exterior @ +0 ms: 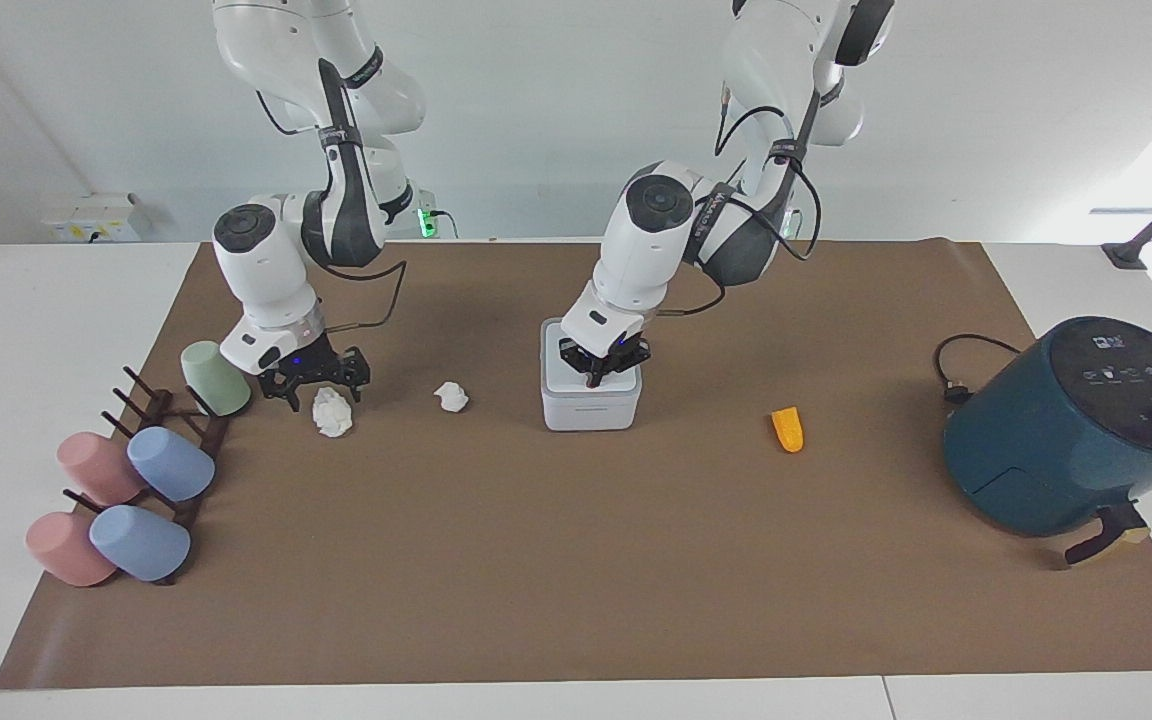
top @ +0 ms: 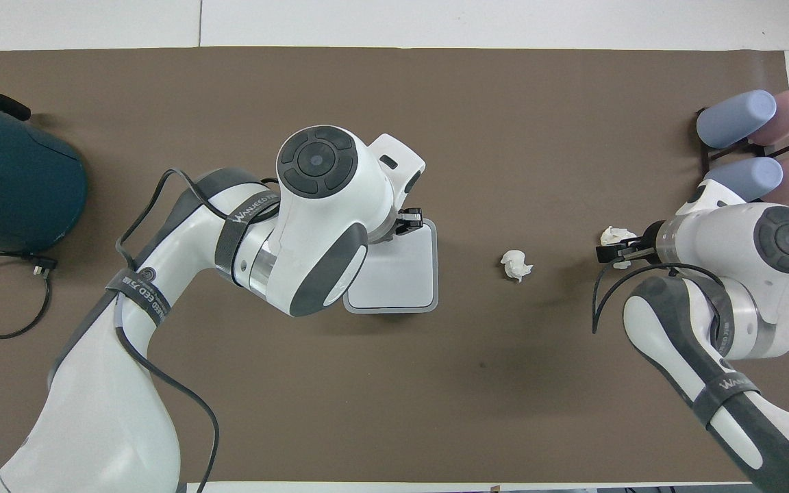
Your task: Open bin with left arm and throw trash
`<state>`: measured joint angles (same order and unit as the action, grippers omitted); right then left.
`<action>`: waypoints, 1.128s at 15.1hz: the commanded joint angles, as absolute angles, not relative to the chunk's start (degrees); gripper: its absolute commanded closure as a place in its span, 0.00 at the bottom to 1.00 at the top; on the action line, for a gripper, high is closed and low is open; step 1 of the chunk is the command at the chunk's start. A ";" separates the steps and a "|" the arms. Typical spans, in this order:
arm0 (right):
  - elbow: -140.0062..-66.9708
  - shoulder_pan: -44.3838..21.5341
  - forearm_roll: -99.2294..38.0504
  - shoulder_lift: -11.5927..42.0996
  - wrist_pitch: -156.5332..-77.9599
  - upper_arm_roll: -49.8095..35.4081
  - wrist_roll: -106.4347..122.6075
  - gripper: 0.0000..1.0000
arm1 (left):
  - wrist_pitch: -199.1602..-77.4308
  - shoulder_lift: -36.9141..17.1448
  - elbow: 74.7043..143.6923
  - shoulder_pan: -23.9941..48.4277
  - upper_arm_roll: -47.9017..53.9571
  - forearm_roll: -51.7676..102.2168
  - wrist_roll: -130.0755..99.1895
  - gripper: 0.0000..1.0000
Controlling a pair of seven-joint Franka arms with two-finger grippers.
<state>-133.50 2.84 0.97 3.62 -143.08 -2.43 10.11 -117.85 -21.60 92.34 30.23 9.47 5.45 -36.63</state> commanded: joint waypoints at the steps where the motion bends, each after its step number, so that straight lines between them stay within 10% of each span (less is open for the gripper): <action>1: -134.73 3.60 0.62 3.34 -144.49 -2.81 12.04 0.00 | -119.44 -21.09 94.39 31.02 8.79 4.22 -35.86 1.00; 7: -135.97 3.60 0.62 3.34 -147.22 -2.81 12.22 0.01 | -121.03 -21.18 96.24 32.34 8.70 2.12 -36.04 1.00; 9: -135.97 3.60 0.62 3.34 -147.22 -2.81 12.48 0.83 | -121.64 -21.18 97.20 33.13 8.70 1.67 -36.12 1.00; 10: -135.97 3.34 0.62 3.25 -147.30 -2.81 12.65 1.00 | -122.16 -21.18 97.64 33.48 8.70 1.32 -36.21 1.00; 17: -134.74 2.99 0.62 3.34 -146.43 -2.81 12.13 1.00 | -120.07 -19.17 97.30 32.96 8.70 1.49 -35.95 1.00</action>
